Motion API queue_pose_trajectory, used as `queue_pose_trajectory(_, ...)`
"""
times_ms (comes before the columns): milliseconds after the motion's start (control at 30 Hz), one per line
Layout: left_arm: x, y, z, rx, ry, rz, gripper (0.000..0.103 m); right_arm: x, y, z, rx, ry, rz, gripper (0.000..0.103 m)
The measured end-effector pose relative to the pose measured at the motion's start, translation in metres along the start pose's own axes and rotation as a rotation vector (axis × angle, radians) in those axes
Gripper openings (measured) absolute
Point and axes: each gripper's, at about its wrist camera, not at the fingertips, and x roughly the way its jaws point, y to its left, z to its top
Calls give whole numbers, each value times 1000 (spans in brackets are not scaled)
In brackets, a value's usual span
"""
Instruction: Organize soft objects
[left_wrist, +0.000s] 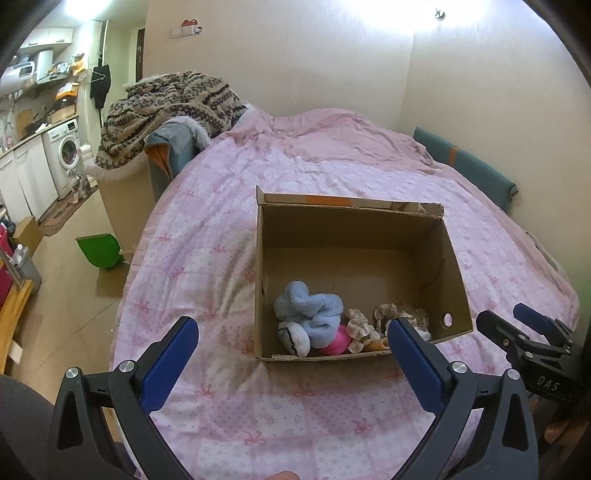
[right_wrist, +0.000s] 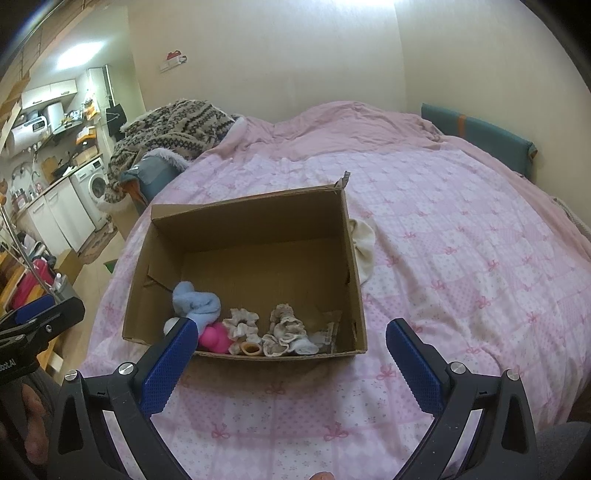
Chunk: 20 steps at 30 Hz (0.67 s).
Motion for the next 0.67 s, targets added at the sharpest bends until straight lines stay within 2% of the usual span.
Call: queue_pose_trajectory(667, 0, 1, 0, -1, 3, 9, 102, -1, 2, 0, -13, -1, 5, 103)
